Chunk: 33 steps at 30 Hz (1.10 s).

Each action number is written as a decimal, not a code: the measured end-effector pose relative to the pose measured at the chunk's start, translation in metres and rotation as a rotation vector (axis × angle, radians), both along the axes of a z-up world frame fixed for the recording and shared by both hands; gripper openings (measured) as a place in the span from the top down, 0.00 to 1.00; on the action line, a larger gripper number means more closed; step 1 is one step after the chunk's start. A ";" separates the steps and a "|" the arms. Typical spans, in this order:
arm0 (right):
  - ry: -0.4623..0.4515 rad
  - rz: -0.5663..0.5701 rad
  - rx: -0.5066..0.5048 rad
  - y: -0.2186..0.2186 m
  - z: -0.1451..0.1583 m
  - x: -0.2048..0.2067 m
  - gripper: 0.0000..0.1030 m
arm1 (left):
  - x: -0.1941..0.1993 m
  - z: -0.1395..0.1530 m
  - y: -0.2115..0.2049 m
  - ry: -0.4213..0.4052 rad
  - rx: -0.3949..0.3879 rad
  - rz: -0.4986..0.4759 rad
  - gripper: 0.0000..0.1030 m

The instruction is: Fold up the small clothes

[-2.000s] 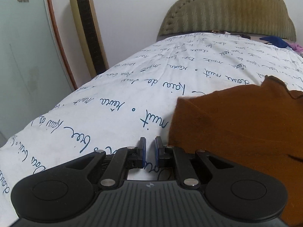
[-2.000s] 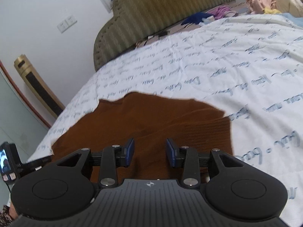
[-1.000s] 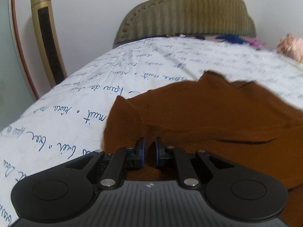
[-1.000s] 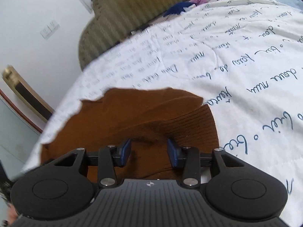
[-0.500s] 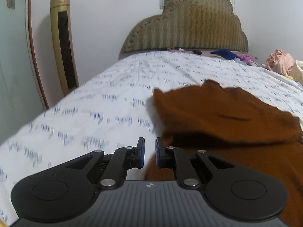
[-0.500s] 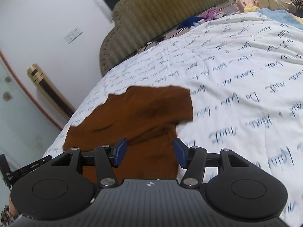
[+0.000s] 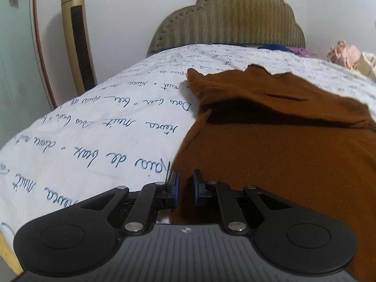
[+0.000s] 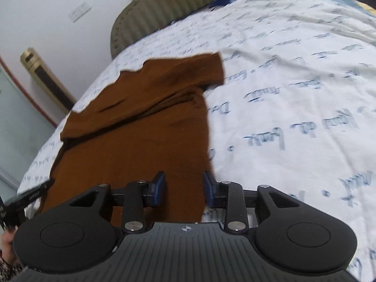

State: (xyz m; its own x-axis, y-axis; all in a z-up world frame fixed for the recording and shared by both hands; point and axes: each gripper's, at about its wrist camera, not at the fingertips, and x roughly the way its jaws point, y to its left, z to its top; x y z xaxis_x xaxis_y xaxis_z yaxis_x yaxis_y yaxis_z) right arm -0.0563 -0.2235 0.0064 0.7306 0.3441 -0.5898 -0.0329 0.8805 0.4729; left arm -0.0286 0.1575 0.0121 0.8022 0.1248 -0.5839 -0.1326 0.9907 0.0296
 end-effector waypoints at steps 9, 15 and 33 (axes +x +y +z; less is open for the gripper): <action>0.021 0.142 0.241 -0.019 -0.017 -0.056 0.50 | -0.079 0.010 0.054 -0.069 -0.110 0.006 0.88; 0.029 0.170 0.282 -0.022 -0.025 -0.077 0.47 | -0.118 0.004 0.064 -0.047 -0.142 -0.062 0.88; 0.011 0.192 0.290 -0.018 -0.030 -0.086 0.38 | -0.168 0.001 0.023 0.002 -0.155 -0.264 0.76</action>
